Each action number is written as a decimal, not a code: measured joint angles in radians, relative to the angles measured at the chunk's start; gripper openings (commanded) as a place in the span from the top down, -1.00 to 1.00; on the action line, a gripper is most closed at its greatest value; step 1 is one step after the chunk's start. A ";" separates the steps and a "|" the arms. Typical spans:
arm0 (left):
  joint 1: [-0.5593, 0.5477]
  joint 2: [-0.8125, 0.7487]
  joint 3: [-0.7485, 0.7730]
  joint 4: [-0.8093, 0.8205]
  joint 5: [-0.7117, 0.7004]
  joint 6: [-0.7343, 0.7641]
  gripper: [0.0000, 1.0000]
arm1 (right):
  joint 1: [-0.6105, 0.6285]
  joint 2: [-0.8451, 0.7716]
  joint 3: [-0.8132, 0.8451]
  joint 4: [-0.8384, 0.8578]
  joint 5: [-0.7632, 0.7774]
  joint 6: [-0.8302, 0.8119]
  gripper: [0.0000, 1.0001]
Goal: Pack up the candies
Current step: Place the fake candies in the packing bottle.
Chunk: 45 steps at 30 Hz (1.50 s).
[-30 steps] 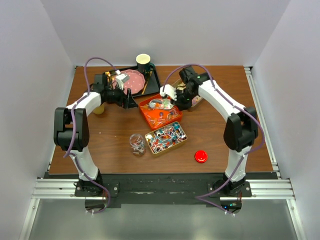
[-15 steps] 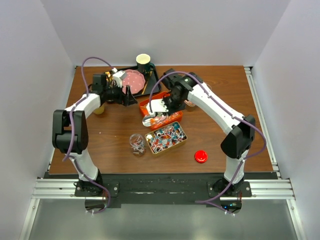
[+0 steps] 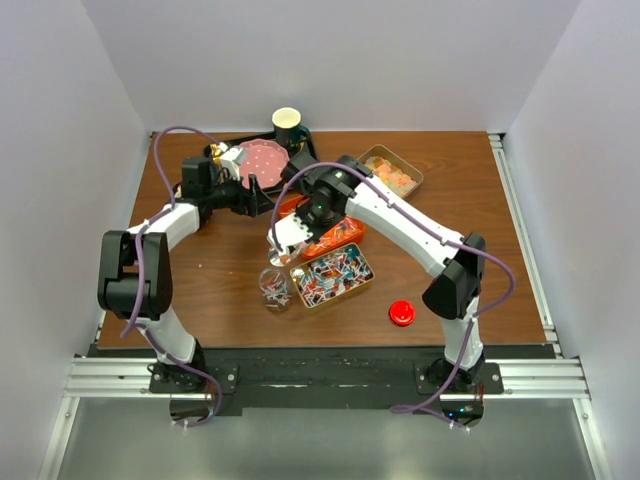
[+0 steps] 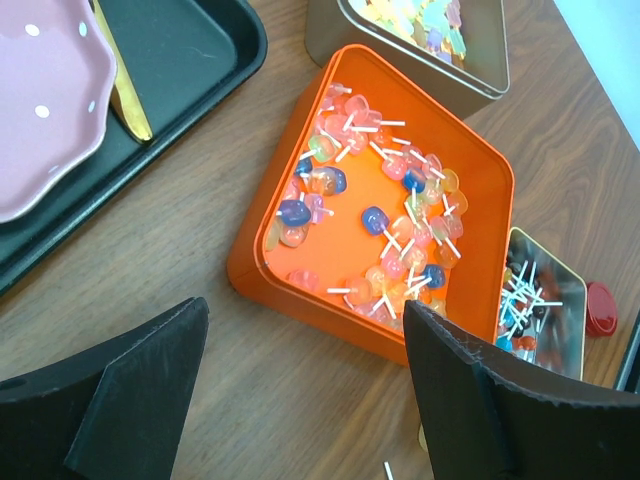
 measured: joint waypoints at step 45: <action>-0.040 -0.152 -0.044 0.056 0.256 -0.086 0.95 | -0.146 0.113 0.076 0.016 -0.065 0.315 1.00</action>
